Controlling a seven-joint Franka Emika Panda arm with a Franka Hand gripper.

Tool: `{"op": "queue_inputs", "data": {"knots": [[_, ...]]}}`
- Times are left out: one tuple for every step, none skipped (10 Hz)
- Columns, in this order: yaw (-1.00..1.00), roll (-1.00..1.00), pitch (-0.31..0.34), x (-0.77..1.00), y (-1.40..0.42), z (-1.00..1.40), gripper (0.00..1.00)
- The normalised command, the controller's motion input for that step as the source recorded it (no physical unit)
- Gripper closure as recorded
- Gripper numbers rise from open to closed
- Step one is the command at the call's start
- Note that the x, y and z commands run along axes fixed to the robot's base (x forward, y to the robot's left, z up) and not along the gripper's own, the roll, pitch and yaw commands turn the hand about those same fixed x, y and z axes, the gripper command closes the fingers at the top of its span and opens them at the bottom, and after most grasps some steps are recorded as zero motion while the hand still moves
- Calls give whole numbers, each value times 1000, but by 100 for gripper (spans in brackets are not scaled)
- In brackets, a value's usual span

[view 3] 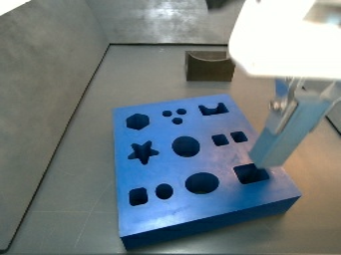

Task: Pick up the rectangle object. Move up. Place the rectangle object on the fixture. Regrasp the rectangle object. Move to above the board. Insert the rectangle object.
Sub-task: Insert the rectangle object.

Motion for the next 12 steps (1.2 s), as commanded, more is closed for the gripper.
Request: {"op": "queue_inputs", "data": {"knots": [[0,40,94,43,-26,0,100],[0,51,0,0,-46,0,100],[0,77,-774,-511,-229,-491,100],[0,74,-949,-797,-240,-289,100],[397,69,-226,-377,0,0,100],[0,0,146,46,0,0,100],[-71,-154,-800,-206,166,-391,100],[0,-291,-291,-146,134,0,100],[0,-63,0,0,9,0,100],[0,37,-294,-6,0,-291,100],[57,66,-843,-474,-20,-437,100],[74,77,-829,-589,-209,-414,100]]}}
